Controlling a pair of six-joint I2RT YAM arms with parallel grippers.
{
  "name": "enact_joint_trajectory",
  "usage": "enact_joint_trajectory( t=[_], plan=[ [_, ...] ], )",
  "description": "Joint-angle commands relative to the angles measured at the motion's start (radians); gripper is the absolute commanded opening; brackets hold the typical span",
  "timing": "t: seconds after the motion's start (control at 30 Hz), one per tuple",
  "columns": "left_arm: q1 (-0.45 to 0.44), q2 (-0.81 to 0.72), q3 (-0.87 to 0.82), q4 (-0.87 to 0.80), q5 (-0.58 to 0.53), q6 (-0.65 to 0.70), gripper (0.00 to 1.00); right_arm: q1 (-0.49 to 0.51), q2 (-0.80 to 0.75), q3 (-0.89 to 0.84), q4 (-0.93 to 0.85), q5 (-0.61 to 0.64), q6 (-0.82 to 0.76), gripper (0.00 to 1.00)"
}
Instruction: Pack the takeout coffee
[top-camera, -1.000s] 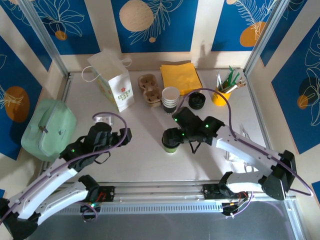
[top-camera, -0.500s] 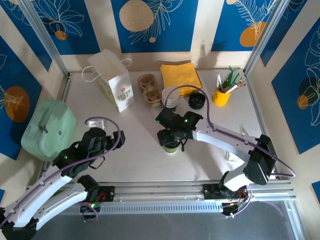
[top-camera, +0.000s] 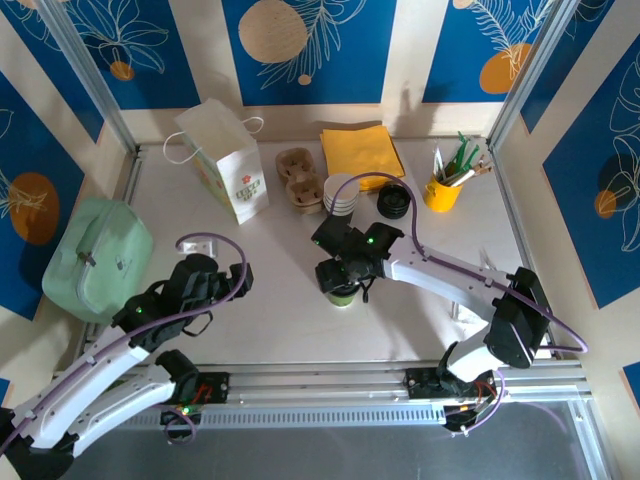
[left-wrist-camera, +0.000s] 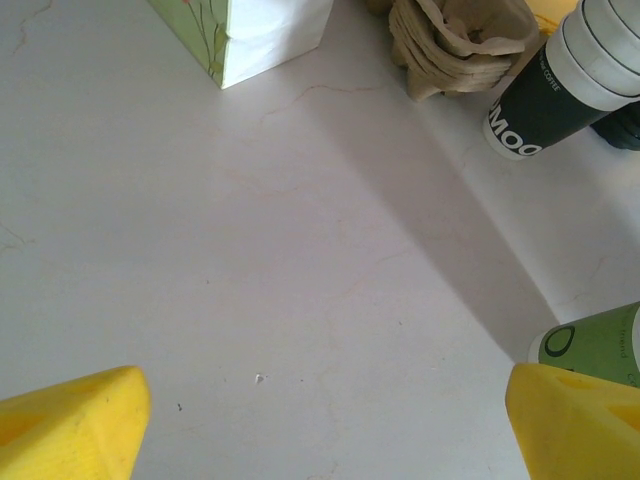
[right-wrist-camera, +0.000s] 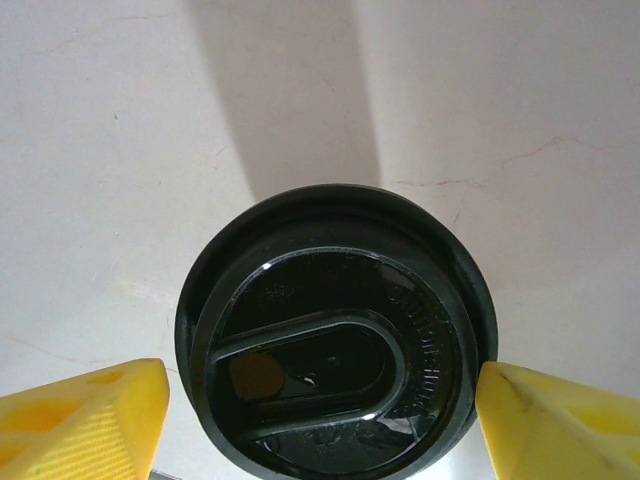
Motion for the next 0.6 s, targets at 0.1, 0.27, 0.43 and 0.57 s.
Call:
enact_joint_trajectory(
  t=[0.1,0.27,0.43,0.57],
  plan=[
    [0.012,0.000,-0.011,0.016,0.015,-0.009,0.92,-0.013,0.020,-0.022,0.001,-0.038,0.007,0.78],
    [0.012,0.003,-0.012,0.022,0.023,-0.009,0.92,-0.017,0.021,-0.023,-0.006,-0.041,0.015,0.79],
    [0.014,0.006,-0.013,0.025,0.033,-0.007,0.92,-0.022,0.023,-0.023,-0.002,-0.051,0.017,0.79],
    [0.013,0.004,-0.016,0.023,0.035,-0.007,0.92,-0.024,0.037,-0.015,-0.020,-0.046,0.019,0.77]
  ],
)
